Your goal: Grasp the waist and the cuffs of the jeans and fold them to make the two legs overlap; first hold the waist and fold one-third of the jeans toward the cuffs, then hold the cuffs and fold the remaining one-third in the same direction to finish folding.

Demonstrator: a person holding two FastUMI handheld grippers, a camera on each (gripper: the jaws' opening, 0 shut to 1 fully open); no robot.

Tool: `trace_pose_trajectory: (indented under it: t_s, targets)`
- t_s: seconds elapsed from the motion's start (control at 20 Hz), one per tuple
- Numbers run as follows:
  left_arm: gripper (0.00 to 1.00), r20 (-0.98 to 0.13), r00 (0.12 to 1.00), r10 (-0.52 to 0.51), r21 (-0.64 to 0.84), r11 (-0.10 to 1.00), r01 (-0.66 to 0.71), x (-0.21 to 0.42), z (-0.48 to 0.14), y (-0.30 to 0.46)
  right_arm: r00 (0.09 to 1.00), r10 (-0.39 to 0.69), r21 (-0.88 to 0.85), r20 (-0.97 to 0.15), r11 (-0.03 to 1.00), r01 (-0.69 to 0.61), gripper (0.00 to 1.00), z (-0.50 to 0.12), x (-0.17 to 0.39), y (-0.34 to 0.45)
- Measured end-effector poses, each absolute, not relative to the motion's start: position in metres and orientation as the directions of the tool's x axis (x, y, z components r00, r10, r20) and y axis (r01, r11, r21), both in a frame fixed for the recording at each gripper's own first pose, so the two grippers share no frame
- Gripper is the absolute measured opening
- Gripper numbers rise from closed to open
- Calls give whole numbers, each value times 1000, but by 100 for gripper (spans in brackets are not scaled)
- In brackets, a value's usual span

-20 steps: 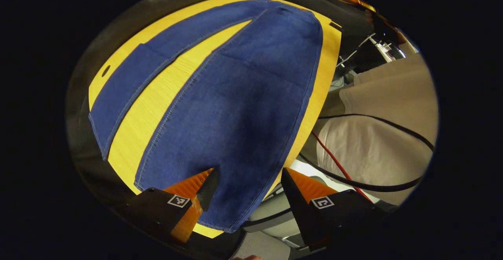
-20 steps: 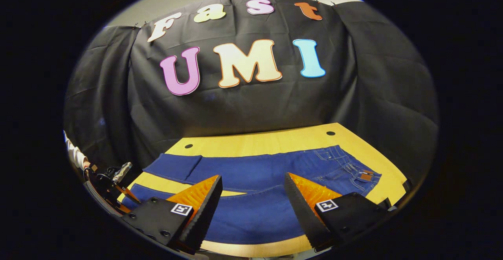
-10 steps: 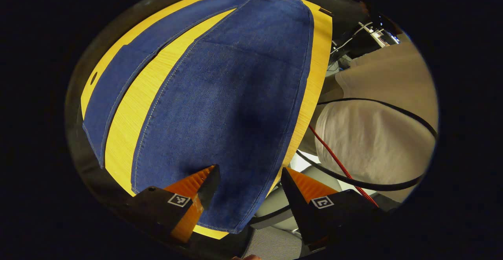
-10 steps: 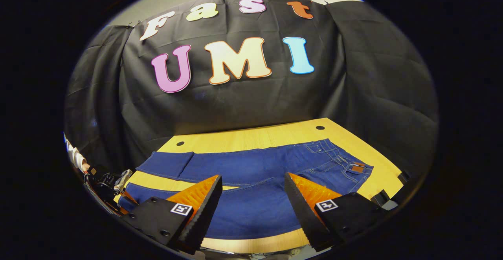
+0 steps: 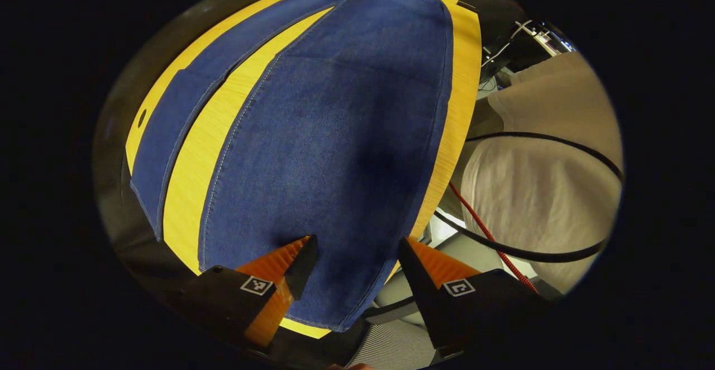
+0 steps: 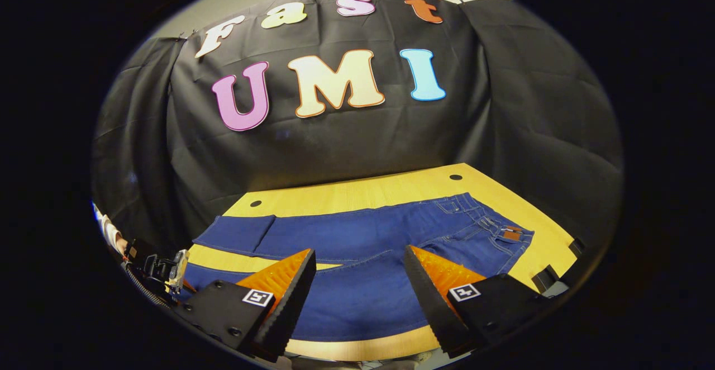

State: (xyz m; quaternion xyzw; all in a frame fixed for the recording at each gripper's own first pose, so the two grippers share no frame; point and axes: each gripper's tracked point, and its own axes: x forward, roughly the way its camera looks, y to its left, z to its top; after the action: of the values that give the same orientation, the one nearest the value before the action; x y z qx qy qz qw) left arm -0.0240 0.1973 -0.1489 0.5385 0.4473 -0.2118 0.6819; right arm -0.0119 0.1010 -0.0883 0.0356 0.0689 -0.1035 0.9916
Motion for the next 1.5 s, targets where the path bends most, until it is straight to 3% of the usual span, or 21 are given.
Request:
trace_pose_trajectory:
  t_s: [0.3,0.4,0.45,0.5,0.55,0.6,0.65,0.85,0.9,0.95,1.25,1.5]
  targets:
    - [94,-848,498,181,529,309,790,-19,-148,194,969,-193,63,-154,977,205,98,-92,-11,103]
    - [86,-850,498,173,526,344,778,-12,-145,196,970,-195,64,-144,977,205,94,-89,-11,103]
    - [75,-850,498,173,525,360,771,-9,-143,196,971,-194,66,-141,977,205,98,-88,-11,103]
    - [70,-850,498,172,524,376,765,-6,-141,196,971,-193,68,-139,977,203,98,-88,-10,102]
    - [55,-851,495,175,521,393,757,-5,-141,196,971,-194,66,-139,977,204,98,-88,-12,102]
    - [49,-853,492,176,518,402,754,-5,-141,194,971,-196,63,-139,977,206,98,-86,-12,100]
    - [36,-856,484,182,514,404,757,-4,-141,194,970,-200,60,-140,976,210,98,-85,-13,98]
    - [7,-873,446,198,488,374,789,-6,-139,194,963,-224,79,-151,968,238,98,-85,-24,91]
    - [7,-876,439,198,482,374,793,-6,-139,195,960,-232,91,-153,964,248,93,-85,-25,90]
    - [5,-879,435,195,476,378,794,-5,-139,196,960,-237,111,-151,961,254,98,-84,-27,91]
    - [5,-882,423,209,472,406,783,-6,-140,195,969,-204,135,-137,966,223,98,-79,3,89]
    - [5,-870,433,235,492,464,737,-5,-141,194,965,-109,-2,-239,994,111,98,-86,31,51]
